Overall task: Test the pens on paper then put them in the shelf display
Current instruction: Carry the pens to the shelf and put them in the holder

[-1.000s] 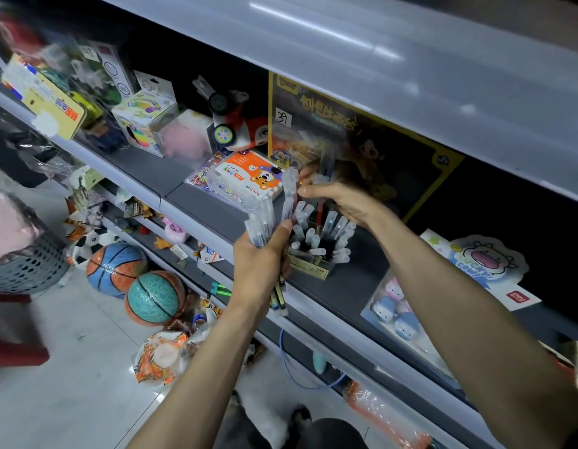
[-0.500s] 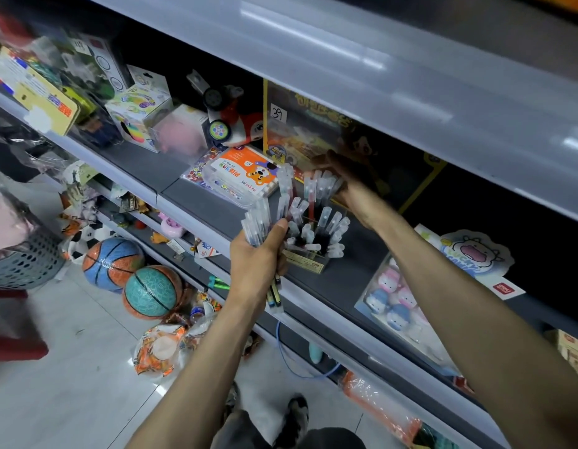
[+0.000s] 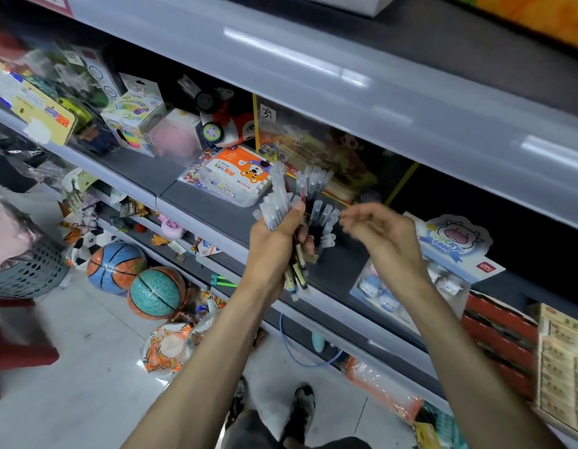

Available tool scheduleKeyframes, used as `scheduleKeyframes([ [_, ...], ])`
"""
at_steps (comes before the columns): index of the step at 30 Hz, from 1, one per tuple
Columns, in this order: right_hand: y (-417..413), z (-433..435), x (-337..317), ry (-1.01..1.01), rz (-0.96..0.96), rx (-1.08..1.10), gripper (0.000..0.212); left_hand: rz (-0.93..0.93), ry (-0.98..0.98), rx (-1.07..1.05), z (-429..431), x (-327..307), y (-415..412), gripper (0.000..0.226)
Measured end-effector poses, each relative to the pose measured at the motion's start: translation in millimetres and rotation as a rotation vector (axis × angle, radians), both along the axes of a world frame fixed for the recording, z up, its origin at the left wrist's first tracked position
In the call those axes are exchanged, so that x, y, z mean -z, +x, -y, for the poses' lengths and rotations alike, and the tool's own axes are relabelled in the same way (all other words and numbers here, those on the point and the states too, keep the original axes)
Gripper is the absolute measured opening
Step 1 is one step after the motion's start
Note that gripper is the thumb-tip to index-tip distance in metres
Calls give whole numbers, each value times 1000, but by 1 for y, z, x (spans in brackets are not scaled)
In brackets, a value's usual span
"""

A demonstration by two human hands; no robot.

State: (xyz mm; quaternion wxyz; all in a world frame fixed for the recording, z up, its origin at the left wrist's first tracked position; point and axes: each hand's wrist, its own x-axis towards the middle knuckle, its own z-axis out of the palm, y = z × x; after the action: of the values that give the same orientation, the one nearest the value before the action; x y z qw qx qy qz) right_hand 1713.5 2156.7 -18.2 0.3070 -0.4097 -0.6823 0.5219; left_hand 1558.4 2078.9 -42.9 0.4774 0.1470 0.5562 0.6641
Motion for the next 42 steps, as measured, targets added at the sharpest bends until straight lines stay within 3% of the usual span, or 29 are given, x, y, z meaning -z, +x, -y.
scheduleKeyframes([
  [2,9,15,-3,-55,47,-105,18,44,16,-18,-5,-4,9,31],
  [5,12,29,-9,-146,135,-279,47,78,57,-30,-11,-6,23,27],
  [8,7,31,-8,-38,292,-300,53,96,73,22,-13,-7,38,26],
  [11,-1,26,-1,34,419,-272,58,-32,68,49,-14,-5,47,26],
  [18,-5,21,20,42,523,-213,56,-189,49,80,-11,0,52,20],
  [21,-8,24,23,93,484,-159,54,-232,73,49,-8,0,45,18],
  [26,-7,20,26,124,466,-139,48,-197,177,61,1,-7,32,30],
  [28,-6,18,27,136,490,-180,38,-303,176,28,3,-10,25,28],
  [33,-4,19,26,110,478,-246,34,-840,70,57,6,-8,13,11],
  [37,-7,19,27,94,464,-287,16,-930,35,60,7,-6,17,6],
  [42,-10,14,33,161,520,-251,22,-1007,-1,153,5,-7,21,18],
])
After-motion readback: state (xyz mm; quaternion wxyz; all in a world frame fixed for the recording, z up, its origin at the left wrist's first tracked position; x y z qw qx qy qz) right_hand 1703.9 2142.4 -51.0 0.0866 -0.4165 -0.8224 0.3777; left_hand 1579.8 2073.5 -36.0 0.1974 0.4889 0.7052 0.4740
